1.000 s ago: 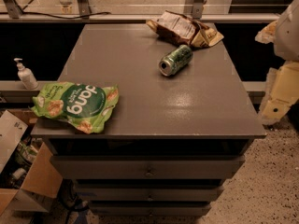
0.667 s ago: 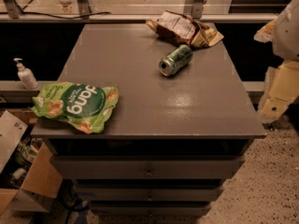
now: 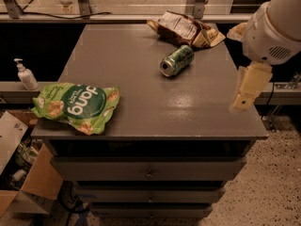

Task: Place green can upright

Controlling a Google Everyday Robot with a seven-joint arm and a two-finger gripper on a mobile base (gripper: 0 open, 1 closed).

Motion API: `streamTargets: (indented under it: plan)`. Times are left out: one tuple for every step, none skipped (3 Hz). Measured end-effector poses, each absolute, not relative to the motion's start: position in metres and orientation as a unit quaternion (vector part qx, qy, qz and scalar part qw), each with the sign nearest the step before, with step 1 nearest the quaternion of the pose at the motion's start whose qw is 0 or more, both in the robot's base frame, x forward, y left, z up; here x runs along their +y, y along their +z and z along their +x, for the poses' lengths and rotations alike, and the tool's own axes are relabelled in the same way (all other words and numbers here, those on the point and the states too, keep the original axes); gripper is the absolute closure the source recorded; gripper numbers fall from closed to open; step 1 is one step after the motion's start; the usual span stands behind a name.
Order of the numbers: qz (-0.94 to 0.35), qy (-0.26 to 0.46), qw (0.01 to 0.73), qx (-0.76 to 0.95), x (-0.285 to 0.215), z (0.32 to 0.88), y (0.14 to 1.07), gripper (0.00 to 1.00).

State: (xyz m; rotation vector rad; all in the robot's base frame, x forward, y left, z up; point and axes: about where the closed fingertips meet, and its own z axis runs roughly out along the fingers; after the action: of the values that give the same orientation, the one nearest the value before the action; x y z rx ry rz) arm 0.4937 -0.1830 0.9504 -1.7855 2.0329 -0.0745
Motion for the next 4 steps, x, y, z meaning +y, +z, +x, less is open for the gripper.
streamTargets:
  plan:
    - [-0.644,-0.027,0.216,0.733,-0.183,0.494,0.95,0.0]
    - [-0.662,-0.037,0.222,0.715,-0.179,0.497,0.951,0.0]
    - [-0.684,-0.053,0.231,0.69,-0.175,0.508,0.952,0.0]
    - [-0.707,-0.071,0.234,0.663,-0.17,0.525,0.95,0.0]
